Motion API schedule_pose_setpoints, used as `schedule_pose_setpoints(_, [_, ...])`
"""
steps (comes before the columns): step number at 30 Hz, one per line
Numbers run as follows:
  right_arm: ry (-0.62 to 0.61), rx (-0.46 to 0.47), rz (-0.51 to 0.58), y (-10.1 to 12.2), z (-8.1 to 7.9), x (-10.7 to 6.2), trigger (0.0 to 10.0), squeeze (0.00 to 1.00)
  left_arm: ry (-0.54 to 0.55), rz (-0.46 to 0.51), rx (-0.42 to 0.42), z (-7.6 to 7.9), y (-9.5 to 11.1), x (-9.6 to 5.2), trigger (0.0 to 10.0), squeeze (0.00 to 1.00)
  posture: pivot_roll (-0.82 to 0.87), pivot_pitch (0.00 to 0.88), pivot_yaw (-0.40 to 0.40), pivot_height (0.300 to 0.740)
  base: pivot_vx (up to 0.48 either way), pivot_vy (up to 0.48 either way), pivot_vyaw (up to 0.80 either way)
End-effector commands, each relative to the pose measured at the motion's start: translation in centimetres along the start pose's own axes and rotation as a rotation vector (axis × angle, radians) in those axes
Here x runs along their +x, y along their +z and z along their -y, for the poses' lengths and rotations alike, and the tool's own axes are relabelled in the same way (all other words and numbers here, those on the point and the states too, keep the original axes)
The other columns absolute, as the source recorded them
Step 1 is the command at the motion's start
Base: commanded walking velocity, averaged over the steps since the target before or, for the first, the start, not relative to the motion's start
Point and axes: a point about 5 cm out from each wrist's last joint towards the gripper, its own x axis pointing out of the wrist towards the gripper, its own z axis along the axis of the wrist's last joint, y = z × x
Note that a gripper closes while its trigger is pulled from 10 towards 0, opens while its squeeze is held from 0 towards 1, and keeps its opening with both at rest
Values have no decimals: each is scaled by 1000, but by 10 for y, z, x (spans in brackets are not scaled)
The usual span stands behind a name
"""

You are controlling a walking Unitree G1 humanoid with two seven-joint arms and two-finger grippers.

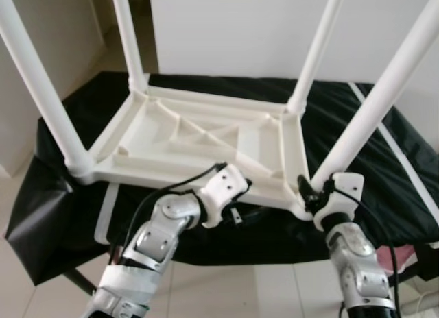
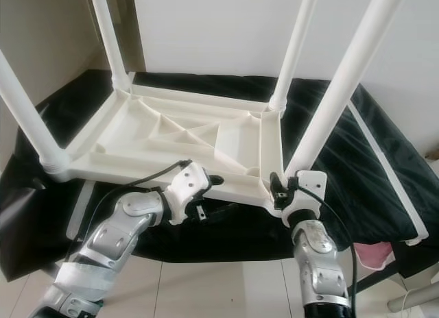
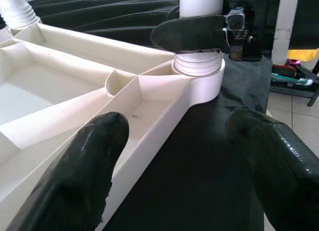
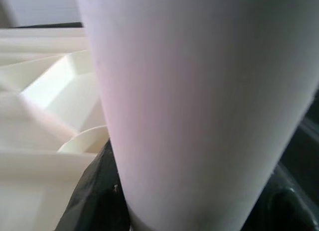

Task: Building children table

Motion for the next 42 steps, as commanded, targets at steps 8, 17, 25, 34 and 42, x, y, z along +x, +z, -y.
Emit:
schedule_pose_setpoints(8, [-326,63,-124,-26,2,-4,10000,0,38,1,5,-2,2,0,10000,0,-12,1,-51,740,0,0,0])
schedule_pose_setpoints(17, [-335,87,-135,-23,-12,-1,10000,0,29,7,18,-2,4,3,10000,0,-15,0,-49,740,0,0,0])
schedule_pose_setpoints(25, [-345,77,-120,-21,-14,1,10000,63,28,9,23,-2,5,2,10000,0,-10,0,-50,740,0,0,0])
schedule_pose_setpoints(34, [-212,90,16,-1,-13,3,10000,1000,28,11,25,-1,6,3,10000,0,-12,0,-50,740,0,0,0])
schedule_pose_setpoints(42, [4,42,59,1,6,1,10000,1000,26,11,25,-2,6,3,10000,0,-22,0,-46,740,0,0,0])
